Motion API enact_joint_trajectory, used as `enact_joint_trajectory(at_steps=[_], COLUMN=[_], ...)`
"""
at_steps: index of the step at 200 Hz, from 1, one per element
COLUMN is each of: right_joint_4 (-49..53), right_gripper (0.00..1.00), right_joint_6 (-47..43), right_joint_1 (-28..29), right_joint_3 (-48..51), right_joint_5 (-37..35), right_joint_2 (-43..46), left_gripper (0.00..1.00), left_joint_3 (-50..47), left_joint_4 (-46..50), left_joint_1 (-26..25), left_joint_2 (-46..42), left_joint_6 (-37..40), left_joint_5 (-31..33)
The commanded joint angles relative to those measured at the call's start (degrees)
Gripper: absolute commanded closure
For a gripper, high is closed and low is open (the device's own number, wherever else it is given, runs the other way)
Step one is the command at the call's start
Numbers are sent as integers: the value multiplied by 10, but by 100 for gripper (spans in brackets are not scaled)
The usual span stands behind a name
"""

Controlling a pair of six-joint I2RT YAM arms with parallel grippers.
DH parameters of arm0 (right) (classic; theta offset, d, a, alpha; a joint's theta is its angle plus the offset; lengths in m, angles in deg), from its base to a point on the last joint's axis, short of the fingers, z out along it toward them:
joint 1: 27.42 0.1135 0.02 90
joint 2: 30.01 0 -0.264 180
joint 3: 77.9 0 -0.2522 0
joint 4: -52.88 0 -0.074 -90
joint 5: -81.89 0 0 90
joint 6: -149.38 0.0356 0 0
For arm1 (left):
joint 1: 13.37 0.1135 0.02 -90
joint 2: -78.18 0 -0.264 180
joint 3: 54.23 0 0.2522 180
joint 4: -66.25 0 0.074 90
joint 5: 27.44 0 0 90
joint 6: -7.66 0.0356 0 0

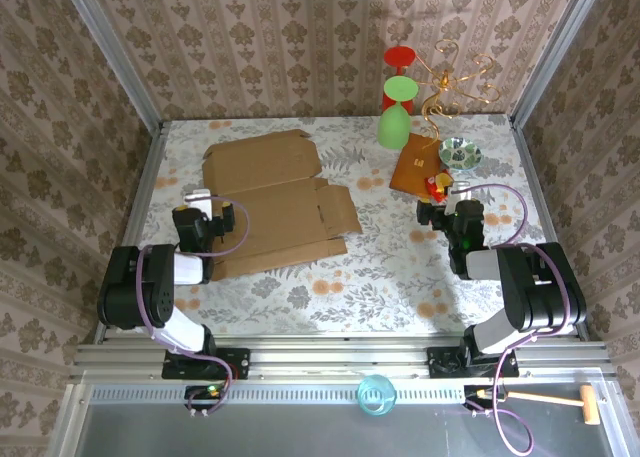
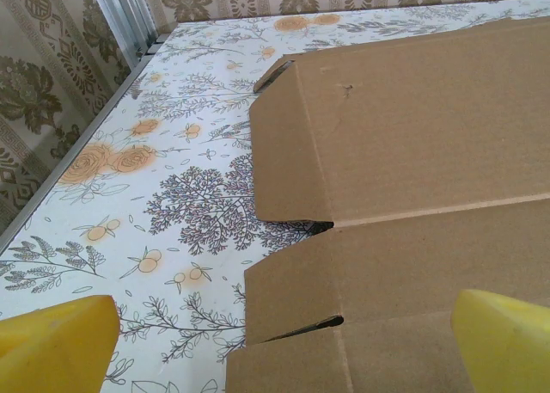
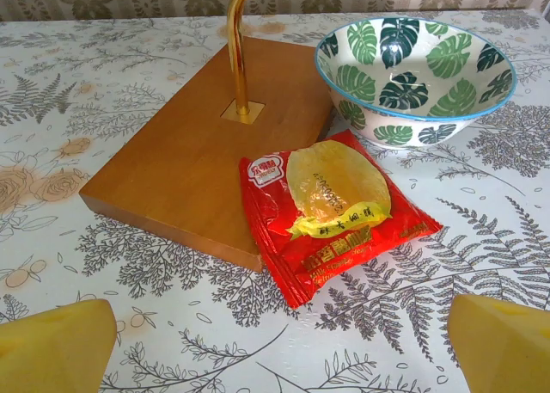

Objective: Fold the paper box

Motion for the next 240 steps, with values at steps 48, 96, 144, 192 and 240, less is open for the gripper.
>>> enact_joint_trajectory(at_steps=[48, 96, 144, 192, 240], right_joint_4=[-2, -2, -2, -2, -3], right_gripper=[0, 0, 0, 0, 0], right_joint_6=[2, 1, 2, 2, 2], right_joint_1=[-2, -2, -2, -2, -2], right_joint_3=[-11, -11, -11, -11, -10], right_joint_5=[6, 6, 6, 6, 7], right_joint_2=[0, 0, 0, 0, 0], left_gripper=[0, 0, 0, 0, 0], left_joint_3=[10, 10, 10, 20, 21], left_joint_4=[0, 0, 0, 18, 19], left_joint_1=[0, 0, 0, -1, -1], left_joint_2=[-3, -3, -2, -3, -3], left_joint_6=[7, 7, 7, 23, 21], left_joint_5=[4, 4, 4, -28, -30])
